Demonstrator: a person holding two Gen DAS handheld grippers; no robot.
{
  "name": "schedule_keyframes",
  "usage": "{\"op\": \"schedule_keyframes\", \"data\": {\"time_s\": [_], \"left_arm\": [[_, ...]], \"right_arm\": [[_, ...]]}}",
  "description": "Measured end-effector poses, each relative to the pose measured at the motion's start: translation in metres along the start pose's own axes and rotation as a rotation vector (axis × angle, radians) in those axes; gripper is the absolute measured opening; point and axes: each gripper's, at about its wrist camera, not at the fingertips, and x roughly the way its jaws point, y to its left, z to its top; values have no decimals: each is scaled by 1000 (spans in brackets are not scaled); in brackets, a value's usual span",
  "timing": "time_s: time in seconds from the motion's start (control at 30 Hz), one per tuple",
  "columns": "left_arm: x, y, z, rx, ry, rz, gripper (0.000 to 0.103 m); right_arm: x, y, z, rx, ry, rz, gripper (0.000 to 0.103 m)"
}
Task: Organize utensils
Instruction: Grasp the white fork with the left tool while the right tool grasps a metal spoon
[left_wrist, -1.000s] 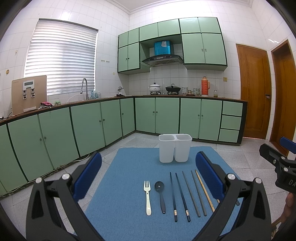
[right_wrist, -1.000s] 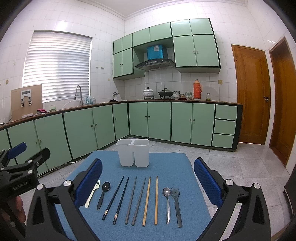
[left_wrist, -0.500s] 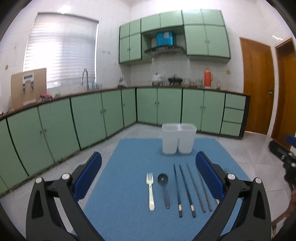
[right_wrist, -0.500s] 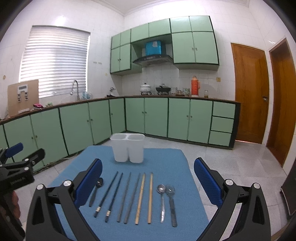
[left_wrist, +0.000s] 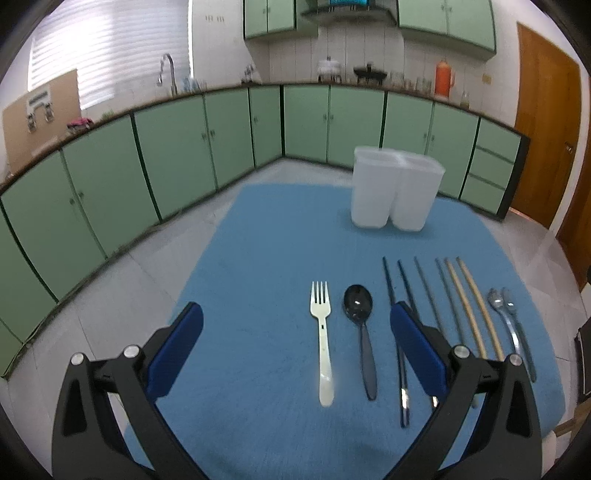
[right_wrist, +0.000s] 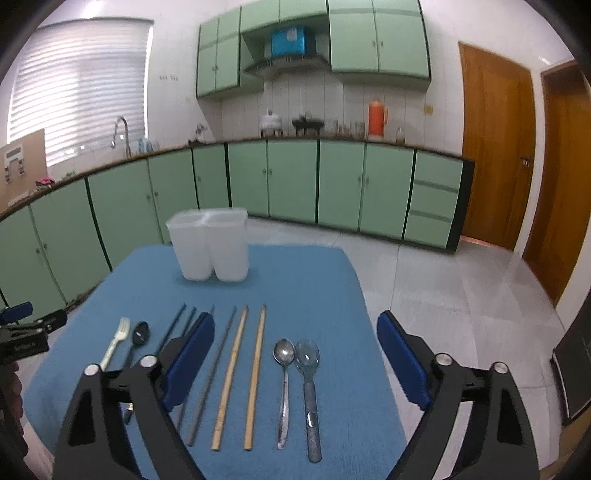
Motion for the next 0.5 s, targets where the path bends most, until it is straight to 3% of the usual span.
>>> {"op": "schedule_keyframes", "data": {"time_s": [0.17,0.5], "left_arm": [[53,-6,15,9,110,-3,83],[118,-4,23,8,228,15,82]], "right_arm": [[51,-10,-1,15,125,25,74],[131,-16,-15,-20,321,88,61]]}}
